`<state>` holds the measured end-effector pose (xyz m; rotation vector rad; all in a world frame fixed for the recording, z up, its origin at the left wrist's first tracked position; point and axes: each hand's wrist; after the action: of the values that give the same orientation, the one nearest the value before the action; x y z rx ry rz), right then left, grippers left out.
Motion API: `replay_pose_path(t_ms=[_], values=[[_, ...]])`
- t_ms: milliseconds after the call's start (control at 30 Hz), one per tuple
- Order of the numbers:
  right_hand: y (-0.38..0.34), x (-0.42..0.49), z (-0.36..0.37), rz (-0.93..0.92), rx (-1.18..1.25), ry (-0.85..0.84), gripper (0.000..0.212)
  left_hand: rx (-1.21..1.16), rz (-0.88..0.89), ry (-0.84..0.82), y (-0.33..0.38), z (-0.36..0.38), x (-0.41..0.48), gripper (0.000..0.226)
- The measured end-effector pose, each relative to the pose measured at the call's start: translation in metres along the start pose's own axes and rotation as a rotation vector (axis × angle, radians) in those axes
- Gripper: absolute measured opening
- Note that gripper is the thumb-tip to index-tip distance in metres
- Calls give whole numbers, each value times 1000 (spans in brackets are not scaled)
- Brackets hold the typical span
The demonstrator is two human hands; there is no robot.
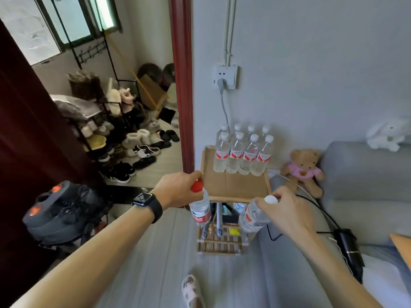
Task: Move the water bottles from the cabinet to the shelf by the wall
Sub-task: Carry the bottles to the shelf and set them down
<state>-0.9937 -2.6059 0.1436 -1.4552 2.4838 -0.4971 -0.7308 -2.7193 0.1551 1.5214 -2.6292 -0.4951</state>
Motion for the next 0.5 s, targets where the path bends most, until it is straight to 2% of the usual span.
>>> replay_pose_path(t_ms=[233, 367, 500], values=[[-47, 109, 24, -19, -47, -12, 43, 23, 112, -22, -10, -8, 125, 30], [-72, 160, 39, -2, -50, -52, 40, 54, 192, -123, -16, 2, 182, 28], [-86, 189, 59, 4, -32, -106, 37, 2, 192, -170, -27, 16, 218, 26]])
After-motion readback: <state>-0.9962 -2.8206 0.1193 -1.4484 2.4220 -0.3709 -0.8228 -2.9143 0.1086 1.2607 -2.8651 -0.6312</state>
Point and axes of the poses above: each hand's wrist, its own x-axis towards the middle knuckle, its own z-axis out of the palm, y = z × x, and after that the axes turned 5 degrees about -x, right-handed
